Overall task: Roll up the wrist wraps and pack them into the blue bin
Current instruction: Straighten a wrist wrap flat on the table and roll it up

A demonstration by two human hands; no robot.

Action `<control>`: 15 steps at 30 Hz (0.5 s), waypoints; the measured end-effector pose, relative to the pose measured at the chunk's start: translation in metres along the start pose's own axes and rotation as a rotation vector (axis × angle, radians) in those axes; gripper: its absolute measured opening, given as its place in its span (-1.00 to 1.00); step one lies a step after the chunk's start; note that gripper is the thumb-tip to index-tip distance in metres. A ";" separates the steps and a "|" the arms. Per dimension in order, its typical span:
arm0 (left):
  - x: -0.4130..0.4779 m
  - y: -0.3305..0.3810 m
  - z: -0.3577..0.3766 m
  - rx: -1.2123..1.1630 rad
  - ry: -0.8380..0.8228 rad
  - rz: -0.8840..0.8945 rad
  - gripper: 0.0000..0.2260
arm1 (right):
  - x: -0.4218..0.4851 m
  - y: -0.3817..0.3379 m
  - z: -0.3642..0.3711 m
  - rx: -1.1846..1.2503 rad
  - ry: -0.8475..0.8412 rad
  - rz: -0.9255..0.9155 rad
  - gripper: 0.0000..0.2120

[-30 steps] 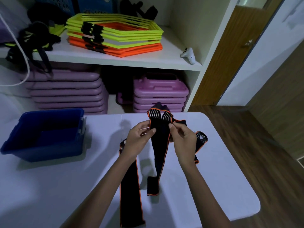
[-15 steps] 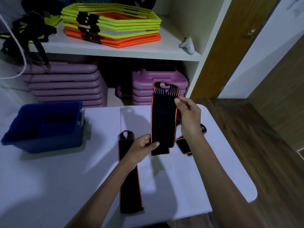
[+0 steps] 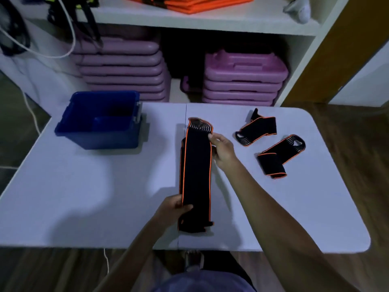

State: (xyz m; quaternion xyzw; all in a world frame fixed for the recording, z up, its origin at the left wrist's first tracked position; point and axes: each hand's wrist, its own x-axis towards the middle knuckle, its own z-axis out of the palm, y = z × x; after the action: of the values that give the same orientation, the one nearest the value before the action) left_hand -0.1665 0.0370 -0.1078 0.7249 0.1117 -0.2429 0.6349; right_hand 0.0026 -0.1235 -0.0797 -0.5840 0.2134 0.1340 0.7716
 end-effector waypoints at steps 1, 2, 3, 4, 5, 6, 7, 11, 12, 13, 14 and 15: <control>-0.002 -0.008 -0.005 -0.006 0.028 -0.035 -0.79 | 0.007 0.016 0.005 -0.005 0.008 0.047 -0.90; -0.002 -0.015 -0.008 -0.019 0.056 -0.066 -0.82 | 0.011 0.028 0.009 -0.012 0.017 0.090 -0.89; -0.003 -0.019 -0.010 -0.031 0.082 -0.092 -0.86 | 0.015 0.039 0.011 -0.027 0.025 0.129 -0.90; -0.004 -0.022 -0.012 -0.046 0.102 -0.115 -0.92 | 0.019 0.048 0.013 -0.040 0.033 0.159 -0.92; -0.003 -0.025 -0.013 -0.062 0.119 -0.135 -0.97 | 0.023 0.055 0.015 -0.066 0.048 0.171 -0.94; -0.002 -0.026 -0.014 -0.064 0.134 -0.149 -0.93 | 0.027 0.061 0.016 -0.101 0.074 0.174 -0.95; -0.001 -0.028 -0.014 -0.052 0.149 -0.163 -0.88 | 0.030 0.064 0.017 -0.147 0.107 0.171 -0.94; 0.004 -0.030 -0.013 0.134 0.180 -0.138 -0.86 | 0.037 0.066 0.024 -0.279 0.220 0.116 -0.90; 0.005 -0.029 -0.013 0.213 0.182 -0.117 -0.86 | 0.040 0.066 0.025 -0.327 0.232 0.082 -0.89; 0.007 -0.030 -0.014 0.301 0.188 -0.088 -0.84 | 0.042 0.065 0.025 -0.381 0.233 0.054 -0.88; 0.008 -0.030 -0.014 0.388 0.201 -0.060 -0.81 | 0.045 0.066 0.024 -0.420 0.227 0.035 -0.88; 0.009 -0.031 -0.015 0.457 0.215 -0.034 -0.79 | 0.048 0.067 0.022 -0.444 0.231 0.027 -0.89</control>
State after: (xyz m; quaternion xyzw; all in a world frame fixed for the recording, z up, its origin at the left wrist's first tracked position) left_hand -0.1704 0.0556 -0.1376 0.8691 0.1333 -0.1940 0.4349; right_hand 0.0175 -0.0860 -0.1544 -0.7478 0.2735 0.1203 0.5929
